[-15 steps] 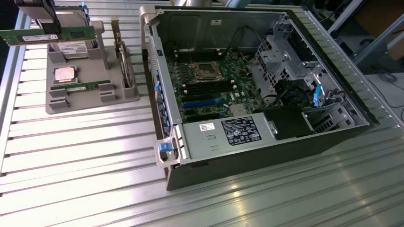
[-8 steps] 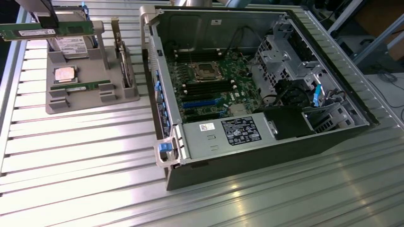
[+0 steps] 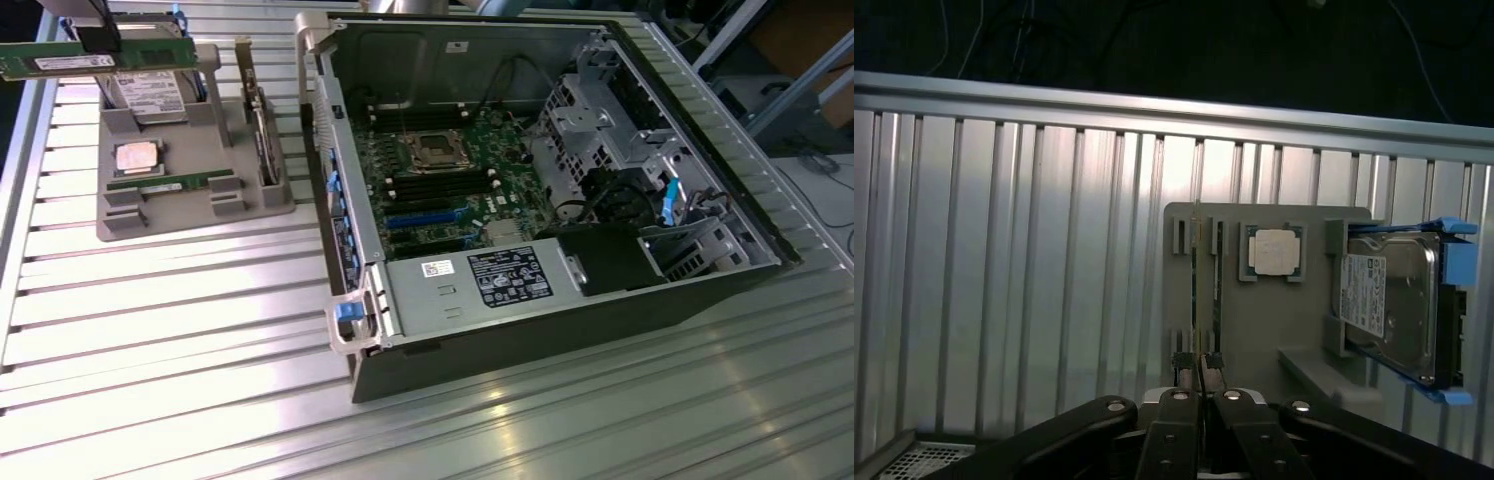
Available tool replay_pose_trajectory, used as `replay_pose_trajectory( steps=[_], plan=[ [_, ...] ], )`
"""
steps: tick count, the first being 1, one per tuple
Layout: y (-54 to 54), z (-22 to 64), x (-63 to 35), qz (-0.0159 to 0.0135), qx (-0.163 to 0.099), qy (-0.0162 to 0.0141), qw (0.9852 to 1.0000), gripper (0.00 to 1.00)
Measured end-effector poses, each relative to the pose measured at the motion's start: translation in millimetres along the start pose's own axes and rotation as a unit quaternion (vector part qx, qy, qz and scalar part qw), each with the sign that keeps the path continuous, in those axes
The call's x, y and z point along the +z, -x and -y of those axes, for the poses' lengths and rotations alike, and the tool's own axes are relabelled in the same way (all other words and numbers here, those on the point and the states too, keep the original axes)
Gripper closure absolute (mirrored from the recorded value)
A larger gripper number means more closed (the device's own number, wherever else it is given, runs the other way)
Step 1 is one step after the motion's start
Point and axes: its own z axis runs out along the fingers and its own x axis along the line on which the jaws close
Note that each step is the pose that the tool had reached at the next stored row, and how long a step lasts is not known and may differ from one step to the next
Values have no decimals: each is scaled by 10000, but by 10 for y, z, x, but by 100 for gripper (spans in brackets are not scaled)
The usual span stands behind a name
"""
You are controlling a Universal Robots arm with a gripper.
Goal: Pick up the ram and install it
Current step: 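Pick up the ram and move it above insertion slot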
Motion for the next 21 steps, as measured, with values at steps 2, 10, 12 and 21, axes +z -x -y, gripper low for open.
replay_pose_trajectory(
  steps=[2, 10, 12, 21],
  plan=[
    [1, -1, -18, 0, 0, 0, 10000, 88],
    [-1, 22, -58, 0, -1, 1, 10000, 88],
    [-5, 76, -60, 0, 0, 3, 10000, 88],
    [-21, 267, -68, 1, 0, 16, 10000, 88]
  ],
)
